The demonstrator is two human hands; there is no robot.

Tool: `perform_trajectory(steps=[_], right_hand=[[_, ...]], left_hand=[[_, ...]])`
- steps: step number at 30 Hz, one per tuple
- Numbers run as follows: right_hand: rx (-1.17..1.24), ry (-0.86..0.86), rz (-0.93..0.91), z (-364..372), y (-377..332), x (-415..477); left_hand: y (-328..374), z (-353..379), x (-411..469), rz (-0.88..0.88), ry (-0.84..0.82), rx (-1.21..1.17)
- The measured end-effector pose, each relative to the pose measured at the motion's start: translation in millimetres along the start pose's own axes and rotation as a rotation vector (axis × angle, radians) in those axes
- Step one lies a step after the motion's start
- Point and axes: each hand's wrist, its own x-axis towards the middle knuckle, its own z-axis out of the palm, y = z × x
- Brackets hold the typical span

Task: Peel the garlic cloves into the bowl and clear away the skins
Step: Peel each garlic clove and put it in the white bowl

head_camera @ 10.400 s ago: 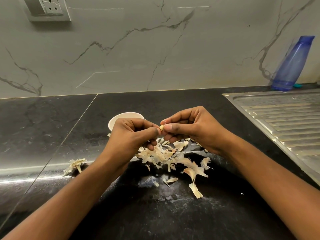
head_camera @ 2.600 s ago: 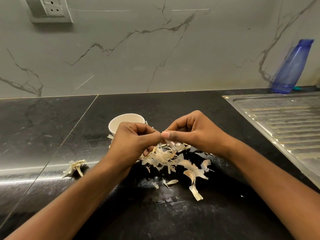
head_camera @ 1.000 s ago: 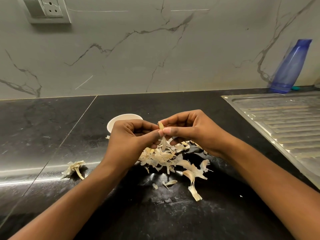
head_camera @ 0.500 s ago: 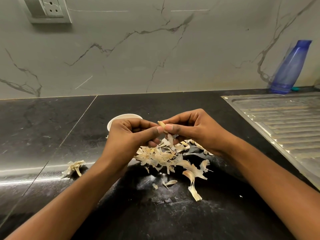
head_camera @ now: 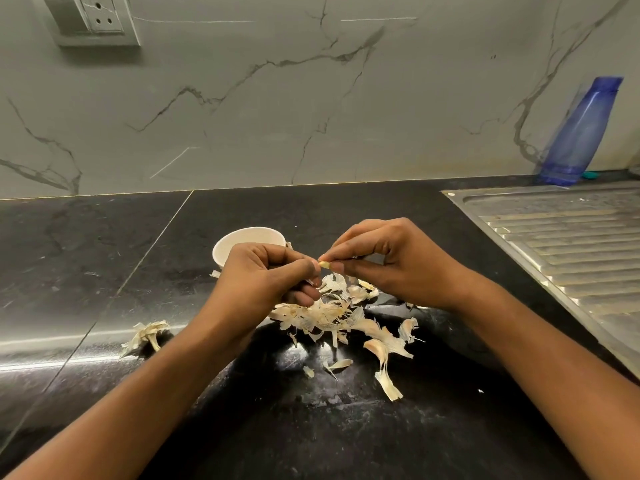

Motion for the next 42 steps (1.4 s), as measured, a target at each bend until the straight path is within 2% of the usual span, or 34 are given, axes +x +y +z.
perform_trajectory(steps=[7, 15, 20, 30, 34, 38, 42], right_hand=[[-0.003, 0.021, -0.023, 2, -2, 1], [0.262, 0.075, 0.035, 15, -5, 3], [0.466, 0.072, 0.145, 15, -7, 3], [0.532, 0.058, 0.201, 14, -11, 2], [0.575, 0.123, 0.236, 12, -12, 2], [0.717, 0.22, 0.319, 0, -11, 3], [0.721, 0.232, 0.351, 0, -12, 3]], left_hand=[[0, -1, 2, 0.006, 0.032, -0.029], [3, -1, 2, -0.044, 0.034, -0.13], [5, 1, 0, -0.08, -0.003, -0.19], [1, 0, 1, -0.046, 0.001, -0.158], [1, 0, 2, -0.055, 0.011, -0.154], [2, -3, 3, -0.053, 0.047, -0.179], [0, -3, 3, -0.023, 0.07, -0.183]])
